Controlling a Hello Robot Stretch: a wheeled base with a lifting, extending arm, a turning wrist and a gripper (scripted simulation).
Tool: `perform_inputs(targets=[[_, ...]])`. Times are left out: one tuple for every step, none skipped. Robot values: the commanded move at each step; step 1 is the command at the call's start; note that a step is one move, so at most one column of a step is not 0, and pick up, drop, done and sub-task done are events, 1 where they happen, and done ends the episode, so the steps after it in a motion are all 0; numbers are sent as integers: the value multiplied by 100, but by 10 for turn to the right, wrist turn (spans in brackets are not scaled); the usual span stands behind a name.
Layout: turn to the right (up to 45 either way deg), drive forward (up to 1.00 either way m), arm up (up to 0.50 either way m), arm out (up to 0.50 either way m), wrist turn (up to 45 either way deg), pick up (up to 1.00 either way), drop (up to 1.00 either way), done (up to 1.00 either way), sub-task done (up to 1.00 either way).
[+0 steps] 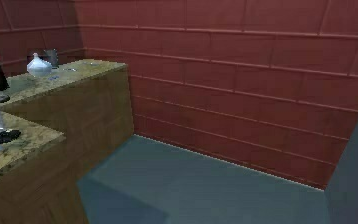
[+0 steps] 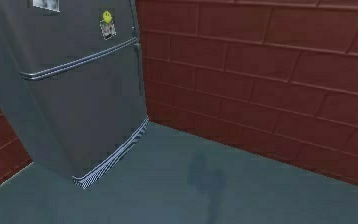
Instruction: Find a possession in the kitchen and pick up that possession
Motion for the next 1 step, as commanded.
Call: perform_inputs(targets=[[-30,0,0,0,0,0,0,0,0]])
